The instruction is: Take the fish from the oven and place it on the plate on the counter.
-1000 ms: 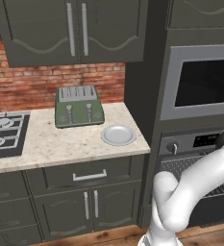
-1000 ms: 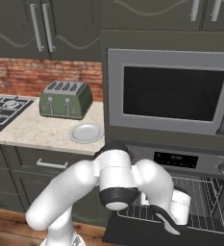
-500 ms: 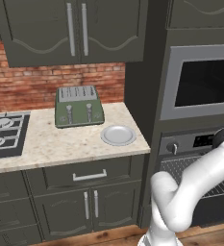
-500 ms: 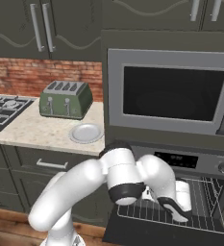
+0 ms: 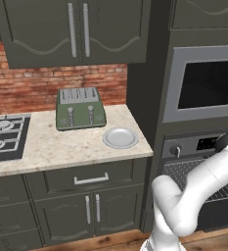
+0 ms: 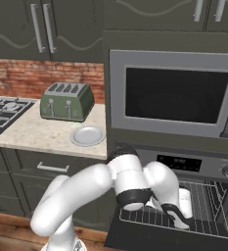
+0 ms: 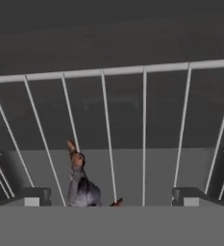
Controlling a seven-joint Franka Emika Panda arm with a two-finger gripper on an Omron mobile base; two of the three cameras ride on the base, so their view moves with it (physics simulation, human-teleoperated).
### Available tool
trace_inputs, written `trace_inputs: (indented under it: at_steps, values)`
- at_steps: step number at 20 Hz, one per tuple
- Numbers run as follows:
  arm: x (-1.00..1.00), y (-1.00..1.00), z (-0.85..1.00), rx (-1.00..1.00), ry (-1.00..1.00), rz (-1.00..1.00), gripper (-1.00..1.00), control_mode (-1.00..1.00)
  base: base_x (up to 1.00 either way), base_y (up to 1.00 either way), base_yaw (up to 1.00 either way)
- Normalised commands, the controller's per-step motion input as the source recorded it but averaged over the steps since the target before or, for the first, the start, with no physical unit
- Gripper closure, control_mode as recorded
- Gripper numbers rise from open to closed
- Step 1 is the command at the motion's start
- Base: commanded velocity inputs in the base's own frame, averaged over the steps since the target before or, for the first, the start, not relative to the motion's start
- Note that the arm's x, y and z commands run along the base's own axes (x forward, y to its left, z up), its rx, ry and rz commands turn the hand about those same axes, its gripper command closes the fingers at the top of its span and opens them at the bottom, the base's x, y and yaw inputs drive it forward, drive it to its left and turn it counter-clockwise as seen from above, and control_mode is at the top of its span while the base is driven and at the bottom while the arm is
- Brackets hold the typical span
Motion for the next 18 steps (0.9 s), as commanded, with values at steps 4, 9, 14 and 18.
trace_inputs:
  at_steps: [4,9,14,18]
  values:
    - [0.03,-0.24,-0.20,0.05,0.05,0.04,-1.00,-1.00,0.00,0.00,0.00]
    - [0.00,-0.30,-0.04,0.04,0.02,0.04,-1.00,-1.00,0.00,0.00,0.00]
    - [0.09,-0.05,-0.05,0.00,0.04,0.01,-1.00,-1.00,0.00,0.00,0.00]
    - [0.24,0.00,-0.25,0.00,0.09,0.00,-1.00,-1.00,0.00,0.00,0.00]
